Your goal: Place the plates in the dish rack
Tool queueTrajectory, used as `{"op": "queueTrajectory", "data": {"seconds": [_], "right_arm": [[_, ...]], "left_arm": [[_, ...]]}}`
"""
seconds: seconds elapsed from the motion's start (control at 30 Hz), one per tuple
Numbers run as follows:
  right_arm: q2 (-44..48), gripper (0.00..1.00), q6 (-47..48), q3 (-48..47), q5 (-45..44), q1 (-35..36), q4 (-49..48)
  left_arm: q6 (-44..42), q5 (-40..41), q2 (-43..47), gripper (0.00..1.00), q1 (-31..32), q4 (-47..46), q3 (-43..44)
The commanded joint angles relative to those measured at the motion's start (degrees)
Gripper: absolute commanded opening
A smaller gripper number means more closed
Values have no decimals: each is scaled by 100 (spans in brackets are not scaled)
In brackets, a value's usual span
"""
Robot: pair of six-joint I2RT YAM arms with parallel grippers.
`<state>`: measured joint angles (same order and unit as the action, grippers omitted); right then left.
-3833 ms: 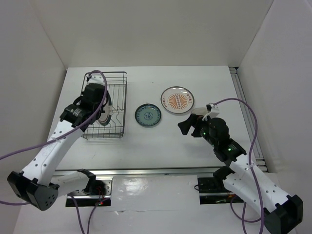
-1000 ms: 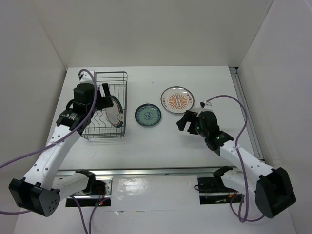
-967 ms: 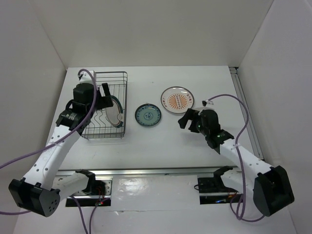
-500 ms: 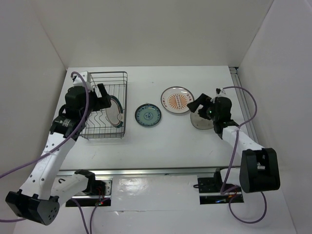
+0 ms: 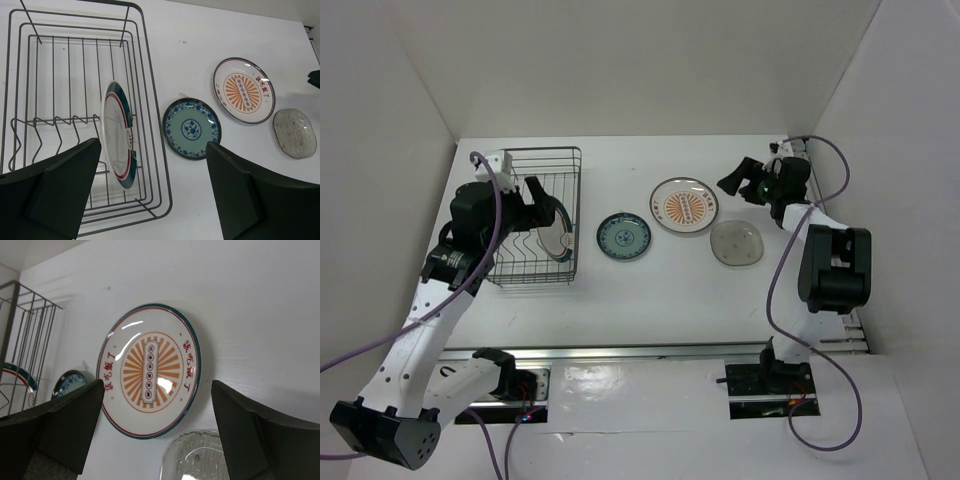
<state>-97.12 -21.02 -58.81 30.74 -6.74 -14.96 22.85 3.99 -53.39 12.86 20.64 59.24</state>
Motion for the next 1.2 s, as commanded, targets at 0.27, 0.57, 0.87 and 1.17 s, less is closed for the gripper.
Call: {"op": "queueTrajectory", "data": {"seconds": [0.27, 0.57, 0.87, 1.17], "right_arm": [[-1791, 92, 282, -921, 1346, -240, -95], [-2583, 81, 590, -1967, 1426, -293, 712], [-3146, 77, 933, -2548, 1883, -293, 1346], [-3419, 76, 1257, -3005, 1954, -55, 1795]], "left_arm": [[18, -469, -66, 100, -29, -368, 43], [18, -540, -67, 100, -82, -368, 43], [18, -592, -172, 100, -135, -368, 96], [18, -592, -225, 100, -135, -368, 96]]}}
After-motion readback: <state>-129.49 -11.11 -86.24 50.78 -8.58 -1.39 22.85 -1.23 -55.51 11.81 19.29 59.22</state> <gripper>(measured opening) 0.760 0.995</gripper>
